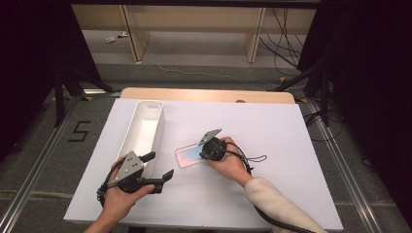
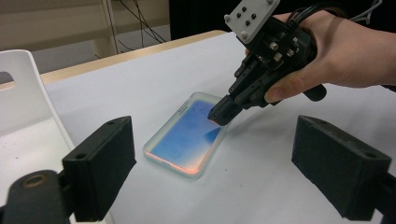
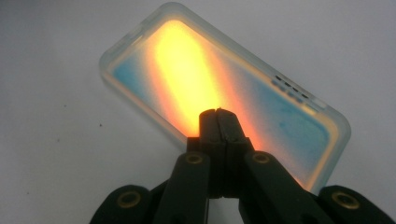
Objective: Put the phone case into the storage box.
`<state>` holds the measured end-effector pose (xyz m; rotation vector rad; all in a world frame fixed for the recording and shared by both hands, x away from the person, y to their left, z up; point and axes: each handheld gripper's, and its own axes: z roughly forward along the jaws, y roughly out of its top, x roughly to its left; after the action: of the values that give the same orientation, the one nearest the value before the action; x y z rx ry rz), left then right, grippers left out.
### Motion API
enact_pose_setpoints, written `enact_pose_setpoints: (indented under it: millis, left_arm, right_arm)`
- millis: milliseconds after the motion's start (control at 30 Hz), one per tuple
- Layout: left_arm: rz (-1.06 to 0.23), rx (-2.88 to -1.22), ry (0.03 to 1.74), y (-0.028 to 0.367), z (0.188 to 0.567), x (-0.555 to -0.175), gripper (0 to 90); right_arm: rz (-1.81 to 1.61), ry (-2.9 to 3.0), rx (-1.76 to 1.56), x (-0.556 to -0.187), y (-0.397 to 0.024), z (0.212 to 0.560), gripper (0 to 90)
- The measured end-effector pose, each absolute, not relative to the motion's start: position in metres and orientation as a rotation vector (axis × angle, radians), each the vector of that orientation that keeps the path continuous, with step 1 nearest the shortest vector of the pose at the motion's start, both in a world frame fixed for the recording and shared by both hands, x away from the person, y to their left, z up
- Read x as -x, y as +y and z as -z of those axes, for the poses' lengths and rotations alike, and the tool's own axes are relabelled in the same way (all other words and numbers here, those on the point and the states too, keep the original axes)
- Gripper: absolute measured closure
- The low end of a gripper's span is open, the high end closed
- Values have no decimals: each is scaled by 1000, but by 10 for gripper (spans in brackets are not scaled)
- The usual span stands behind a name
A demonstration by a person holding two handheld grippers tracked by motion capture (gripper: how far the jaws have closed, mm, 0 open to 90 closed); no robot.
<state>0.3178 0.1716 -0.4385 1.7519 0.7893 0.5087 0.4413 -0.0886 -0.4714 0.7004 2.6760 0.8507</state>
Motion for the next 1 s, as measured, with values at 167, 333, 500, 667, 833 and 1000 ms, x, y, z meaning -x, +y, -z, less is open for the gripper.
enact_pose_setpoints:
  millis: [167, 333, 500, 667, 833, 1000]
  left_arm:
    - [-509, -1753, 789, 172, 438, -318, 127]
    - [-509, -1755, 786, 171, 439, -318, 128]
    - [-509, -1752, 789, 171, 439, -318, 131]
    - [-513, -1757, 782, 170, 439, -319, 133]
    - [-507, -1755, 788, 171, 439, -318, 133]
    - [-506, -1754, 793, 172, 439, -318, 133]
  right_arm:
    - [-841, 2683, -699, -440, -93, 470, 900]
    - [-829, 2682, -710, -440, -100, 469, 900]
    - [-918, 2653, -724, -435, -87, 464, 900]
    - [-984, 2677, -683, -426, -58, 464, 900]
    - [-972, 2699, -674, -423, -40, 470, 900]
    - [-919, 2728, -691, -421, -35, 477, 900]
